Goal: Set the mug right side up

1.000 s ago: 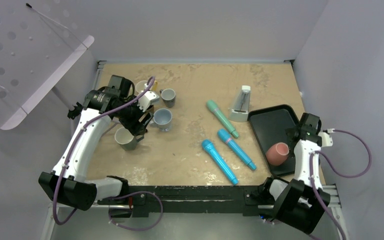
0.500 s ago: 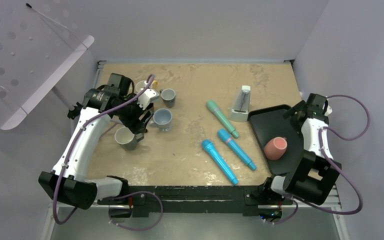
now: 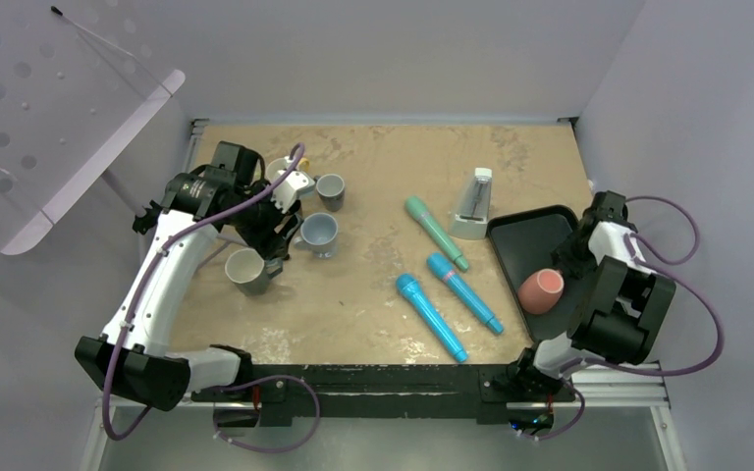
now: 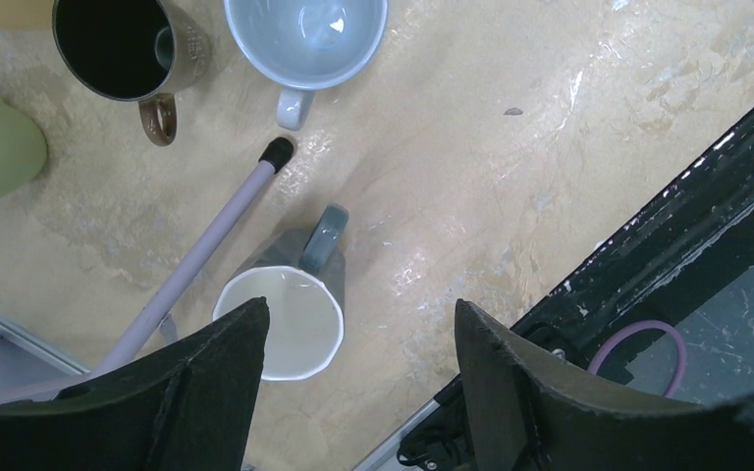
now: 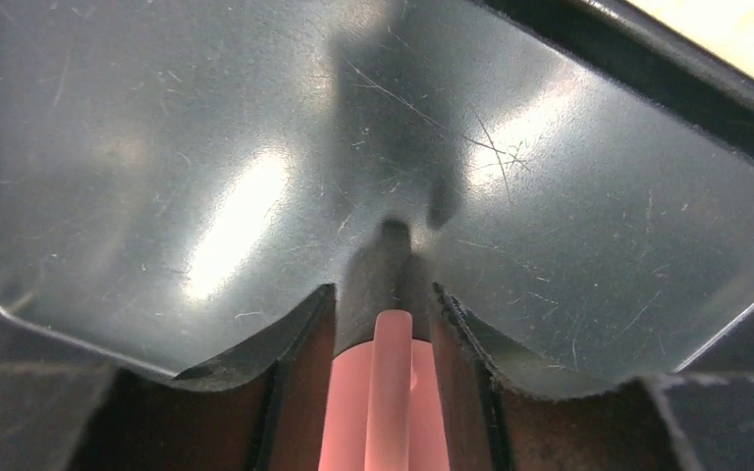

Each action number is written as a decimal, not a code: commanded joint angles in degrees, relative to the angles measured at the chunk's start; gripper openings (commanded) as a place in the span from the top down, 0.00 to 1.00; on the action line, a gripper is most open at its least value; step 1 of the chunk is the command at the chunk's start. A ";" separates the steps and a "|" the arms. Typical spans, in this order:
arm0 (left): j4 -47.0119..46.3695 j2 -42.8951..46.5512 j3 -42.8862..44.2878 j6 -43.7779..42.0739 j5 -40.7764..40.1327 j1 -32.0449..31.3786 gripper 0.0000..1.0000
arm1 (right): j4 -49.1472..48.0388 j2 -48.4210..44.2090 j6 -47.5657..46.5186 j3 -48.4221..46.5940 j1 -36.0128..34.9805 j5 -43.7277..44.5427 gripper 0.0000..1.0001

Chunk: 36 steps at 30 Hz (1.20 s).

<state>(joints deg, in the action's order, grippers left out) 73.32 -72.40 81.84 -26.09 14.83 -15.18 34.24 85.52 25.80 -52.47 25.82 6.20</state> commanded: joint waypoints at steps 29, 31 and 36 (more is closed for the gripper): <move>-1.84 -0.40 2.98 1.85 3.77 -1.52 0.27 | 8.20 -7.82 -2.83 -5.86 -2.06 5.15 0.02; -1.49 -0.36 2.82 1.49 3.35 -1.52 0.27 | 9.12 -8.23 -2.41 -4.96 -2.01 3.74 0.01; -1.19 -0.08 3.02 0.46 2.37 -1.52 0.27 | 10.99 -6.17 -1.93 -2.88 -1.94 4.63 0.02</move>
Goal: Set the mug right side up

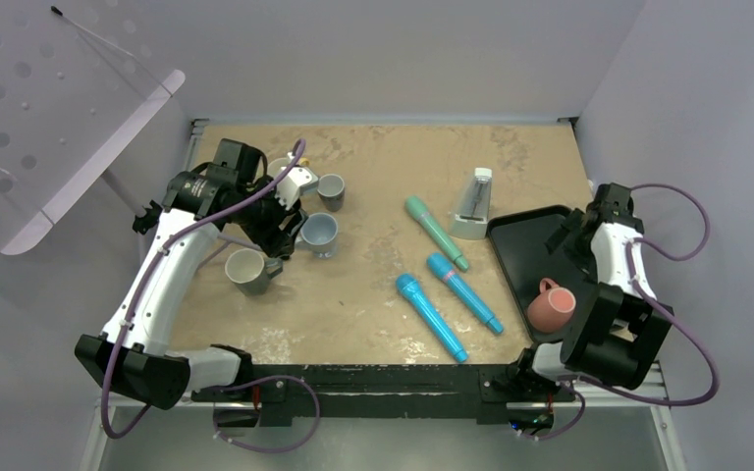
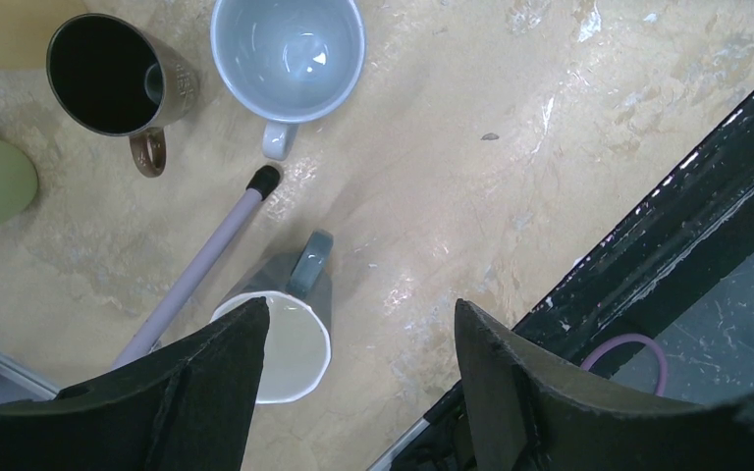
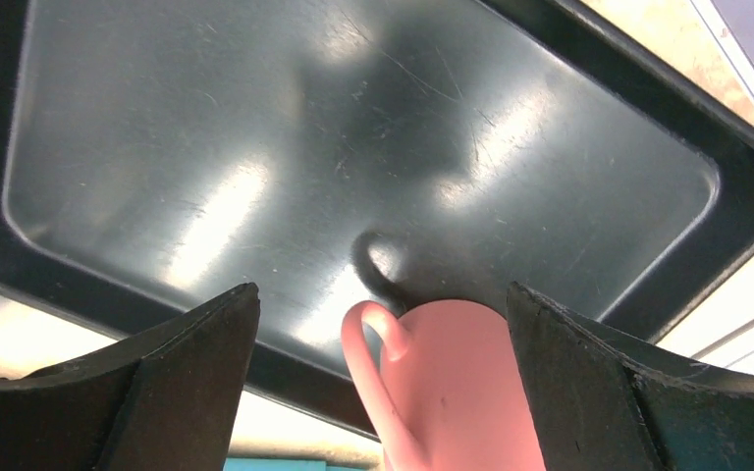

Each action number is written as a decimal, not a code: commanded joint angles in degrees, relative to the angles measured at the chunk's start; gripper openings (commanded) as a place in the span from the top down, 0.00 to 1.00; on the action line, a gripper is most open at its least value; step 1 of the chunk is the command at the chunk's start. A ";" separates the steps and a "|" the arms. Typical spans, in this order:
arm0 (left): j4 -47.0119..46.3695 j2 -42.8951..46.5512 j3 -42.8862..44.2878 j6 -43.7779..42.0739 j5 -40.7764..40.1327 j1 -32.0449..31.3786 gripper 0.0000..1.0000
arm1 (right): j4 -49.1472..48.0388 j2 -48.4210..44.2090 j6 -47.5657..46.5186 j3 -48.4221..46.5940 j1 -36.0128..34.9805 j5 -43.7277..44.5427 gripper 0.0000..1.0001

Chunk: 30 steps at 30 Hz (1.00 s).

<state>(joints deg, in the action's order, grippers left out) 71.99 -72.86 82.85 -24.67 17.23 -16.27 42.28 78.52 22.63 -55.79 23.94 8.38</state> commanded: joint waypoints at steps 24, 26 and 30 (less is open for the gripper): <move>-1.17 -1.94 1.97 -4.11 -0.51 -0.43 0.27 | 11.49 15.24 -20.11 -23.66 -11.80 0.55 0.15; -0.95 -1.79 1.81 -4.09 -0.53 -0.43 0.27 | 10.88 13.80 -23.75 -22.74 -13.15 -1.84 0.15; -0.74 -1.61 1.68 -4.21 -0.49 -0.43 0.27 | 12.19 12.70 -25.13 -21.63 -13.31 -6.34 0.17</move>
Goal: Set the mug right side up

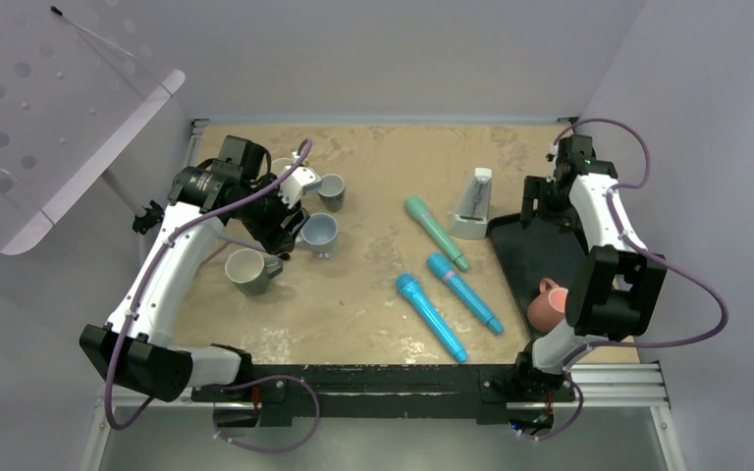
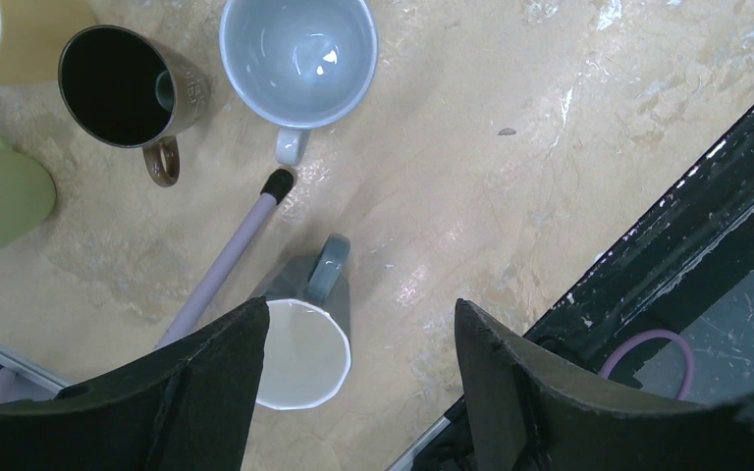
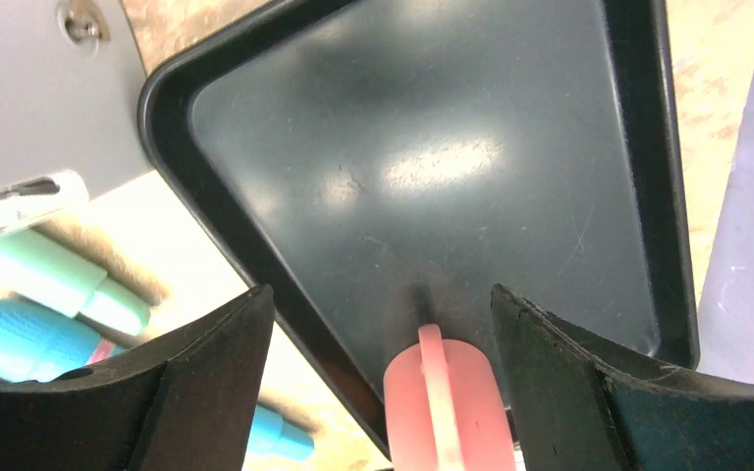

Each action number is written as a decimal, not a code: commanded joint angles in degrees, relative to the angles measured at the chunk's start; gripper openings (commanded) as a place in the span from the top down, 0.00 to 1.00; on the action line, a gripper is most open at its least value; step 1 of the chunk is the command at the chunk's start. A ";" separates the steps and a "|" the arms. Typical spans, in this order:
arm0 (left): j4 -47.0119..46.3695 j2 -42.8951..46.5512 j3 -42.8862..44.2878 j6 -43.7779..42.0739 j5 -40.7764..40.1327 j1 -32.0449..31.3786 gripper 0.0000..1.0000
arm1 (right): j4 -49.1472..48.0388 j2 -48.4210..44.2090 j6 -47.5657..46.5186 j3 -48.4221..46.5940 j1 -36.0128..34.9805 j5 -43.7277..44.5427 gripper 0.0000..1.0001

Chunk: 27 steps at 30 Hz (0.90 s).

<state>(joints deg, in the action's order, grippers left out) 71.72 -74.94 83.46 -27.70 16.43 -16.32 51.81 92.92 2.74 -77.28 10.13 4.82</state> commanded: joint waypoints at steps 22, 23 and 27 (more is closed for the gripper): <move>-0.36 1.70 0.40 -1.08 1.84 -0.62 0.27 | 0.37 -30.27 29.04 11.39 23.81 7.71 0.18; -0.40 1.64 0.39 -0.94 1.90 -0.62 0.27 | 1.40 -31.44 30.66 11.64 24.68 9.82 0.14; -0.51 1.76 0.30 -0.77 2.12 -0.73 0.27 | 5.06 -33.48 40.60 16.99 27.36 7.66 0.09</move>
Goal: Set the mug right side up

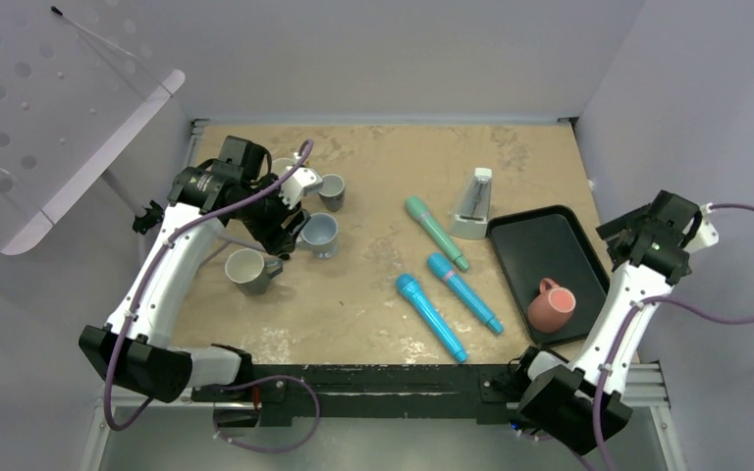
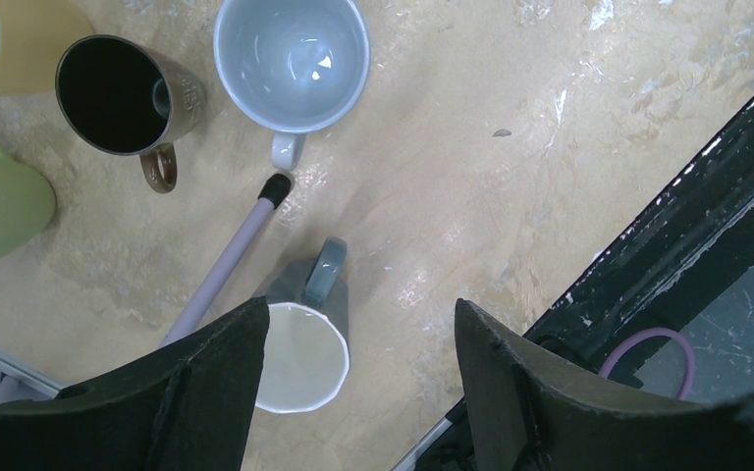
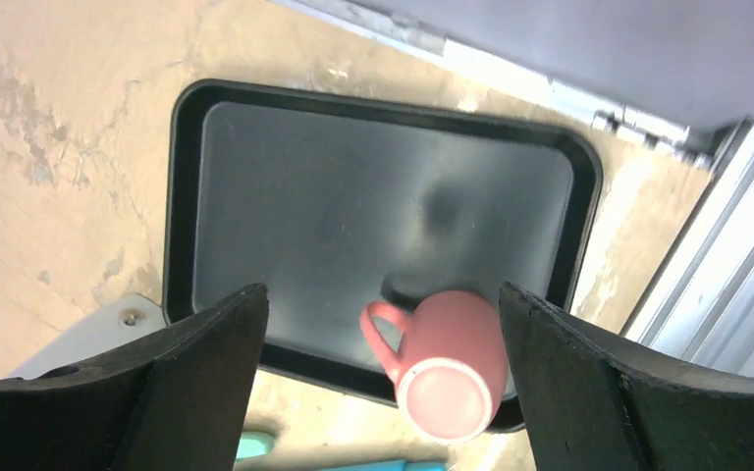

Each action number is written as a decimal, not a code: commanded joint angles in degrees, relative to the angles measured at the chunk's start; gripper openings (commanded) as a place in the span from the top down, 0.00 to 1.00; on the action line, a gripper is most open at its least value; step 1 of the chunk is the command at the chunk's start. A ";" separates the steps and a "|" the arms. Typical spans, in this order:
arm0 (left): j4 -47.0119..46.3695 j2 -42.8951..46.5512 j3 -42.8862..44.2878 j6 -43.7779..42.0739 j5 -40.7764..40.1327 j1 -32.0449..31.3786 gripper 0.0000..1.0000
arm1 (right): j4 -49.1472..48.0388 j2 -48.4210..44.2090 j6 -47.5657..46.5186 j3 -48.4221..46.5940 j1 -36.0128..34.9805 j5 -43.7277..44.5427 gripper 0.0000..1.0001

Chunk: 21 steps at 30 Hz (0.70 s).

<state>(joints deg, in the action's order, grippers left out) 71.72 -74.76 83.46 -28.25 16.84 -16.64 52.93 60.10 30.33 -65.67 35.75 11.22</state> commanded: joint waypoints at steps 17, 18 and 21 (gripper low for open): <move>-0.36 2.40 -0.66 -0.40 0.98 -0.58 0.27 | -5.73 -9.49 38.84 27.47 3.30 -16.32 0.08; -0.44 2.36 -0.67 -0.47 1.04 -0.58 0.27 | -7.31 -9.52 39.86 27.96 3.17 -17.50 0.08; -0.60 2.18 -0.73 -0.30 1.37 -0.58 0.27 | -11.71 -8.06 40.31 27.40 2.04 -19.96 0.08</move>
<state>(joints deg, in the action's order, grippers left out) 71.79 -73.58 82.78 -28.25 16.97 -16.97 49.50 51.62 65.67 -37.80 38.85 -2.76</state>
